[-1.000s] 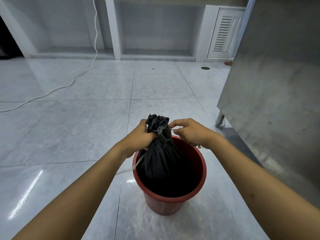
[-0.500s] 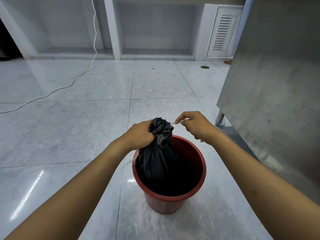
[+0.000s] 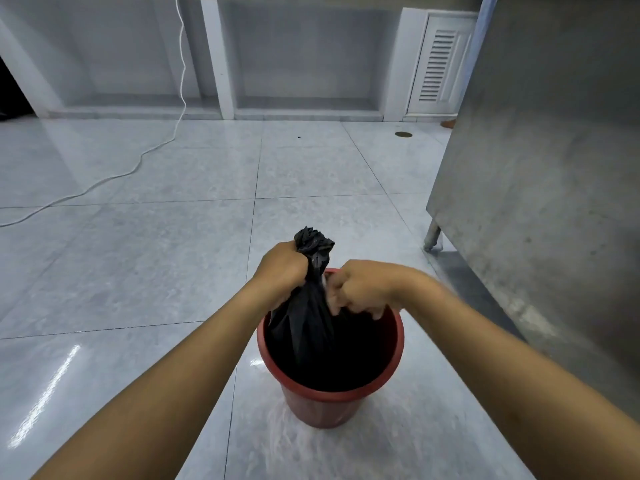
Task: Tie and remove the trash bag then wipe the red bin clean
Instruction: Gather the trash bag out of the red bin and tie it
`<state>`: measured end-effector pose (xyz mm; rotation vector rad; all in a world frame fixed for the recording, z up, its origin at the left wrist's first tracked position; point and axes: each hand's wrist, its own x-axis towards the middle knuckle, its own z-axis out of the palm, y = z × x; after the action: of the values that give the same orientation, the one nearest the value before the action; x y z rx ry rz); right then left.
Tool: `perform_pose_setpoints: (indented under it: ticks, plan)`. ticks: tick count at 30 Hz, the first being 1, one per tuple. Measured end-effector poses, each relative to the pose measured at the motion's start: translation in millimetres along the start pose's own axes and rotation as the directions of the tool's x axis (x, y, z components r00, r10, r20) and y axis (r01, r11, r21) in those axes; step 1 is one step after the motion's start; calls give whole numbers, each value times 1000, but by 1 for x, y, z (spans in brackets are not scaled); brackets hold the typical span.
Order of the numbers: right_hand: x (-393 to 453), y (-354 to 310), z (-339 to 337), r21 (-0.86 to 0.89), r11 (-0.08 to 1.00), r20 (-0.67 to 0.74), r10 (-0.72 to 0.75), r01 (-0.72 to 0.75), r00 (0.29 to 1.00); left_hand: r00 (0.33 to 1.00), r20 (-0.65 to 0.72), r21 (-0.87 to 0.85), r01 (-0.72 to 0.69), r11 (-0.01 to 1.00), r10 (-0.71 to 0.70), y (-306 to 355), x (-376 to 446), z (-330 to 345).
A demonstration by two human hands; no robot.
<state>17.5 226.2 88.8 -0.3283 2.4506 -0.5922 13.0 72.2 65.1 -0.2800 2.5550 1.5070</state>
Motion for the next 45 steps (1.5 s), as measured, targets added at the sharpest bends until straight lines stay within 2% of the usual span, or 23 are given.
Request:
perform_pose_setpoints:
  ticks: [2,4,7,10,14,16,18,20,25,30,34,37,41,45]
  plan:
    - [-3,-10,5,136,990,22,-47,43,999,990,83,-124,125,984,-116,2,-2,0]
    - [-6,-11,3,261,960,-4,-106,103,994,969,176,-167,204,965,-174,5,-1,-3]
    - [-6,-11,8,288,944,-105,-136,161,985,925,282,-169,311,935,-256,9,-1,-6]
    - [0,-17,25,324,938,-169,-72,124,983,879,340,-211,418,884,-334,13,-4,-2]
    - [10,-22,41,426,904,-203,54,39,978,844,386,-266,489,831,-373,13,-1,-4]
    - [12,-26,48,595,803,-207,104,41,973,840,358,-274,511,814,-407,11,2,-4]
    - [13,-30,51,808,589,-118,146,9,982,849,314,-272,508,817,-424,12,2,-3]
    - [14,-34,51,907,418,-28,165,-44,986,858,285,-283,501,818,-427,11,0,-1]
    - [14,-41,50,954,283,40,194,-95,980,893,250,-314,441,841,-375,9,0,6]
    - [12,-43,44,965,209,116,194,-156,974,911,250,-330,400,855,-330,6,-5,5]
    - [10,-40,41,941,286,147,143,-183,979,921,262,-385,375,843,-290,7,-9,4]
    - [12,-40,40,920,331,164,165,-211,973,933,231,-381,347,857,-276,7,-11,8]
    - [15,-40,37,916,289,233,185,-280,955,940,207,-305,325,895,-271,9,-17,13]
    - [18,-40,35,915,312,214,157,-255,964,961,186,-211,242,947,-205,7,-20,12]
